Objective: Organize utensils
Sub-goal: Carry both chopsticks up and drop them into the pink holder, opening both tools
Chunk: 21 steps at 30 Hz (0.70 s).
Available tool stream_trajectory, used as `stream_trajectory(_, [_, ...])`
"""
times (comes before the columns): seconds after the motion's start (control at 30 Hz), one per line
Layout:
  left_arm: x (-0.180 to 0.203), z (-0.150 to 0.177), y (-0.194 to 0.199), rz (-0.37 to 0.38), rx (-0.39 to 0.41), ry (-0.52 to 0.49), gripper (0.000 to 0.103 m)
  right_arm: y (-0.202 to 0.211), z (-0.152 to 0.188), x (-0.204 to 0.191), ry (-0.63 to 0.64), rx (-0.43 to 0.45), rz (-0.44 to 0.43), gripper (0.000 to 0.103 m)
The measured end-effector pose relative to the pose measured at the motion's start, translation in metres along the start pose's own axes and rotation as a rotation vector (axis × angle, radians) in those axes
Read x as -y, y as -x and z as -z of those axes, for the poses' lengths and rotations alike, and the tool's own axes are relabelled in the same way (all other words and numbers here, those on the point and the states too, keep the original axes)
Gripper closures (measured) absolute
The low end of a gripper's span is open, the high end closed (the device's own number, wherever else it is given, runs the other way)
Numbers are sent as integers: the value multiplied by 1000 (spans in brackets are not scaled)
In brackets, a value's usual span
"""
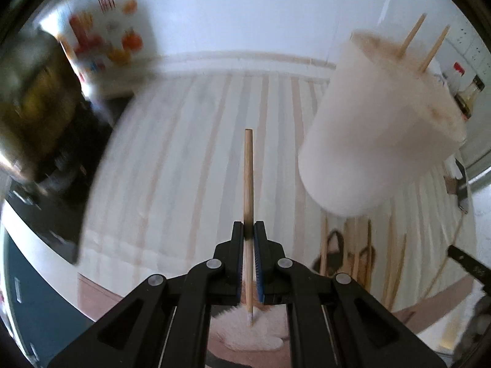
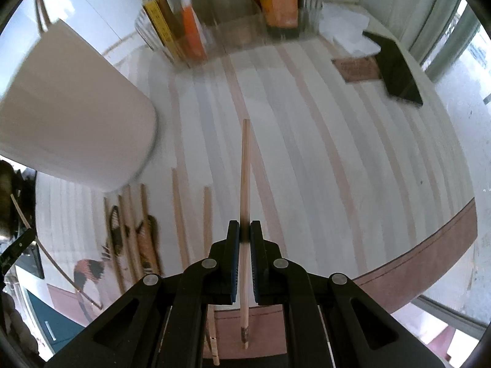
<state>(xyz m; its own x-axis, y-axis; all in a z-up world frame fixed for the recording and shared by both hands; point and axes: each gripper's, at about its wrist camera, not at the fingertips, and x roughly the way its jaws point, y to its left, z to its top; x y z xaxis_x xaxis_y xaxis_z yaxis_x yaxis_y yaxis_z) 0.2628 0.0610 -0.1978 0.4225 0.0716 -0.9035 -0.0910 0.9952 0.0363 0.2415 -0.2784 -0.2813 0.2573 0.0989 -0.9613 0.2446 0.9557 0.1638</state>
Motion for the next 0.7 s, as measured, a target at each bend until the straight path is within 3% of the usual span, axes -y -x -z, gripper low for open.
stream_trajectory(0.17, [5, -17, 38, -40, 135, -25, 99, 26, -8, -13, 29, 114, -5, 96])
stream_trajectory(0.37, [0, -40, 71, -13, 205, 19, 99, 65, -30, -31, 59, 216, -34, 96])
stream_trajectory(0.7, [-6, -88, 150, 51, 352, 92, 99, 144, -77, -65, 58, 369, -199, 96])
